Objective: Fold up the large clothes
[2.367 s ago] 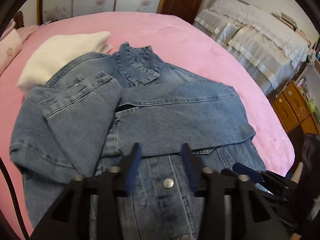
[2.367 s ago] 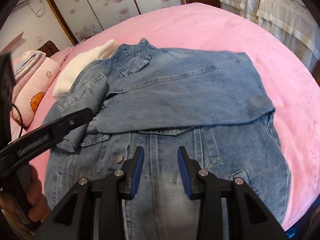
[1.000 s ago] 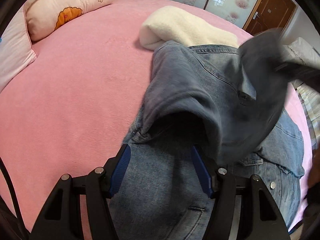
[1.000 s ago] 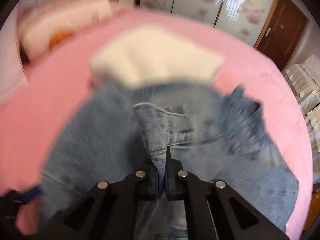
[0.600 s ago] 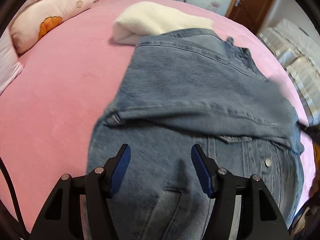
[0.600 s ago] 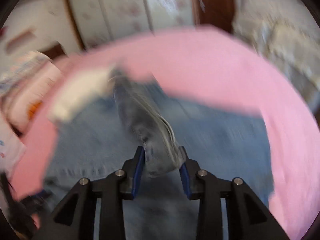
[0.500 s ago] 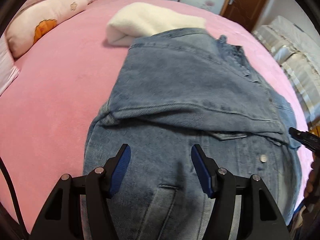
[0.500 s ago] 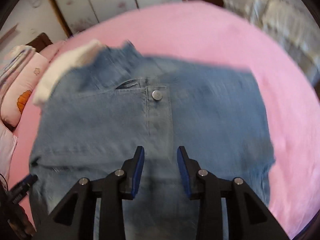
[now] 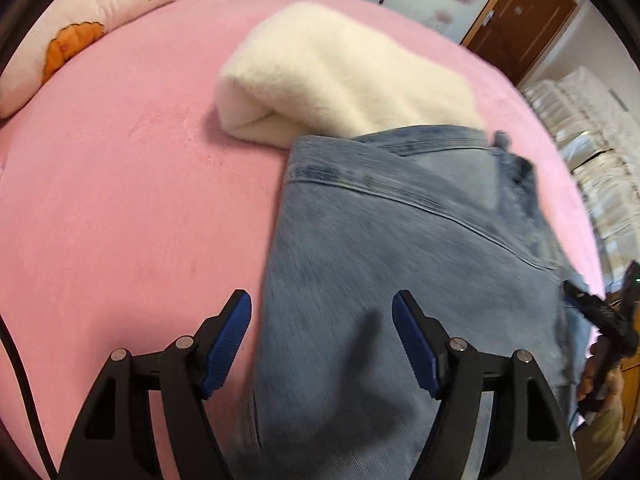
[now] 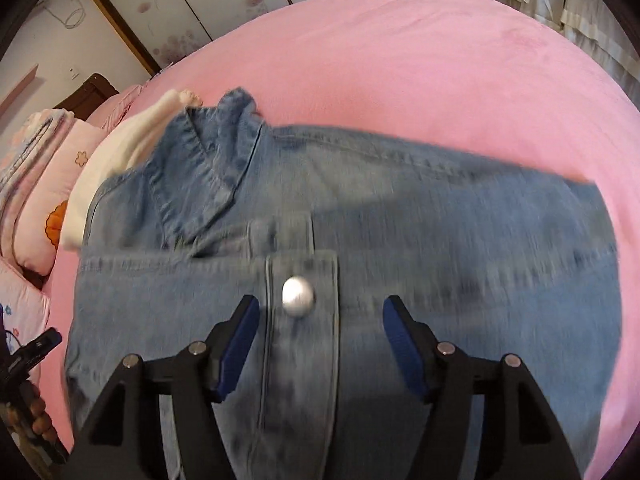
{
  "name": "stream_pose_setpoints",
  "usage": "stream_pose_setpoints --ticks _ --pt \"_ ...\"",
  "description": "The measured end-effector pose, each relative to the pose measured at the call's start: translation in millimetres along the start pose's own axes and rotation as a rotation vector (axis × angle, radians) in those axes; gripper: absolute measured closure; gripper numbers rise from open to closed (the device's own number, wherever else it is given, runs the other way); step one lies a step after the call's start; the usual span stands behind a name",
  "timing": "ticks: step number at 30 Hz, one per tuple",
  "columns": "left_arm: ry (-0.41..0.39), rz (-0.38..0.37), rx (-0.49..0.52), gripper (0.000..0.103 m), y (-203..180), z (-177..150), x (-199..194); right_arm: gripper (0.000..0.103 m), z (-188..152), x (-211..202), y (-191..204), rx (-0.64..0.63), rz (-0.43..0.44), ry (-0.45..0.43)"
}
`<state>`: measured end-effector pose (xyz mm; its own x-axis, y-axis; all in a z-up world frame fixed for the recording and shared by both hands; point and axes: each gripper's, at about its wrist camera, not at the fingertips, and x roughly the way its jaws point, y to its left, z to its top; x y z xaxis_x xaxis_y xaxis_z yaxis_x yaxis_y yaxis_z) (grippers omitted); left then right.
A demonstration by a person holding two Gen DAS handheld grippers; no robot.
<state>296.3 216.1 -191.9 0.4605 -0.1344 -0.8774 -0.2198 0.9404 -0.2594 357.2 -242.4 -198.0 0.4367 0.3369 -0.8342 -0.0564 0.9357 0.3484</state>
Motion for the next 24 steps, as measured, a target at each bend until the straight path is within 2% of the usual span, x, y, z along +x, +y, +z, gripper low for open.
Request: stream_pose_setpoints --ticks 3,6,7,8,9,10,11,12,13,15,16,17,19,21,23,24 --pt "0.041 0.028 0.027 0.031 0.5 15.3 26.9 0.038 10.9 11.6 2.6 -0.016 0.004 0.011" --pt "0.053 0.017 0.019 0.022 1.4 24.8 43.4 0.039 15.0 21.7 13.5 -0.087 0.019 0.020" --pt "0.054 0.011 0.015 0.021 1.2 26.9 45.5 0.050 14.2 22.6 18.3 -0.119 0.026 0.025" --pt "0.054 0.006 0.014 0.021 0.3 29.3 46.9 0.067 12.6 22.6 23.7 -0.153 0.035 0.030" --pt "0.053 0.005 0.023 0.029 -1.3 31.8 46.5 0.070 10.1 21.7 31.8 -0.196 0.028 0.034" --pt "0.046 -0.012 0.039 0.063 -4.5 33.0 43.9 0.073 8.3 19.2 37.6 -0.227 0.010 0.021" --pt "0.037 -0.019 0.052 0.078 -8.0 34.4 41.3 0.075 6.7 15.3 42.6 -0.251 -0.005 0.010" --pt "0.015 0.046 0.057 0.088 -11.7 35.5 36.4 0.076 5.7 6.6 49.2 -0.276 -0.030 -0.027" --pt "-0.006 0.070 0.060 0.093 -15.0 36.3 31.4 0.076 5.4 -0.9 52.0 -0.283 -0.038 -0.060" --pt "-0.057 0.098 0.071 0.093 -19.7 35.5 26.4 0.076 7.1 -25.3 61.2 -0.293 -0.067 -0.191" --pt "-0.069 0.131 0.086 0.093 -21.6 34.9 29.5 0.076 8.1 -27.6 64.1 -0.297 -0.089 -0.223" --pt "-0.063 0.165 0.093 0.093 -23.3 33.9 36.4 0.076 9.6 -23.4 64.9 -0.298 -0.111 -0.223" --pt "-0.037 0.202 0.100 0.093 -25.7 31.5 50.5 0.073 12.0 12.9 65.7 -0.303 -0.186 -0.112" --pt "-0.054 0.239 0.114 0.091 -33.2 31.4 48.5 0.068 7.1 35.5 65.8 -0.309 -0.255 -0.023" --pt "-0.074 0.281 0.148 0.085 -44.2 31.0 34.7 0.053 6.5 21.7 70.8 -0.290 -0.306 -0.064" --pt "-0.095 0.287 0.166 0.080 -50.1 28.9 26.4 0.051 5.5 12.9 74.4 -0.286 -0.324 -0.086"
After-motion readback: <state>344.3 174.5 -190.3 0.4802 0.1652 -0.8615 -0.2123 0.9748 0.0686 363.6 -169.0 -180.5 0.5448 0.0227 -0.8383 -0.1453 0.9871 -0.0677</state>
